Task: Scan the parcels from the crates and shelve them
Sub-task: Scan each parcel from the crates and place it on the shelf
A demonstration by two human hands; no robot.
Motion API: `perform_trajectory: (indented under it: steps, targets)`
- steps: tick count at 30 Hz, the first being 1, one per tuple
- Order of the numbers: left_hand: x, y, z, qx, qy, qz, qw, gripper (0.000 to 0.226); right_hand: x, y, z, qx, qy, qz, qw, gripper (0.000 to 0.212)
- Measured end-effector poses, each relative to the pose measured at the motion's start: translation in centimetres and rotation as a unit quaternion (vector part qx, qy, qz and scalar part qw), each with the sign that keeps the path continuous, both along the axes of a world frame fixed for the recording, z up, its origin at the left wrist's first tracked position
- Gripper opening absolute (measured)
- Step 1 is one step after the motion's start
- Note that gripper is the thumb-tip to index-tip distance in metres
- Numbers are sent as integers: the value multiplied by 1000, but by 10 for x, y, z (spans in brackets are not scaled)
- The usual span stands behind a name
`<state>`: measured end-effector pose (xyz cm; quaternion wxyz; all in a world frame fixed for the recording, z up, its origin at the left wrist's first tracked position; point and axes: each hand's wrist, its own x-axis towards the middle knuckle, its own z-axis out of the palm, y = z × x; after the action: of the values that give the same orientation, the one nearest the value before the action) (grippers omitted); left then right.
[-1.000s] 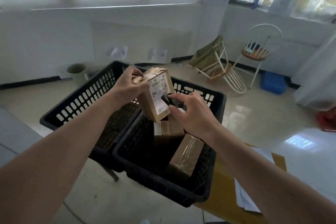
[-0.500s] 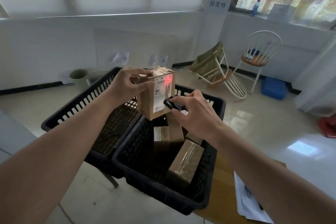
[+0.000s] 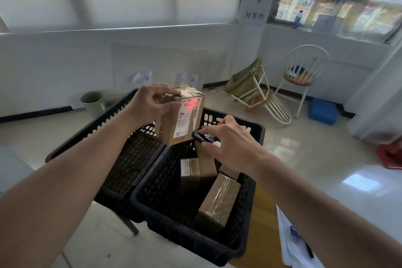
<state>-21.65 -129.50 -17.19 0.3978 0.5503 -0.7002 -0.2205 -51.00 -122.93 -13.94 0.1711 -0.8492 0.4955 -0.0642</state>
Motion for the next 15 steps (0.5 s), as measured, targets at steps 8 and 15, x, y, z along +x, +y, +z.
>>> perform_trajectory:
  steps: [8,15]
  targets:
    - [3,0,2,5,3,2,1000,55,-1,4,3,11,22,0,1000,47]
    - [-1,10,8,6,11,7,1000,53,0,7,2,5,11,3,1000,46]
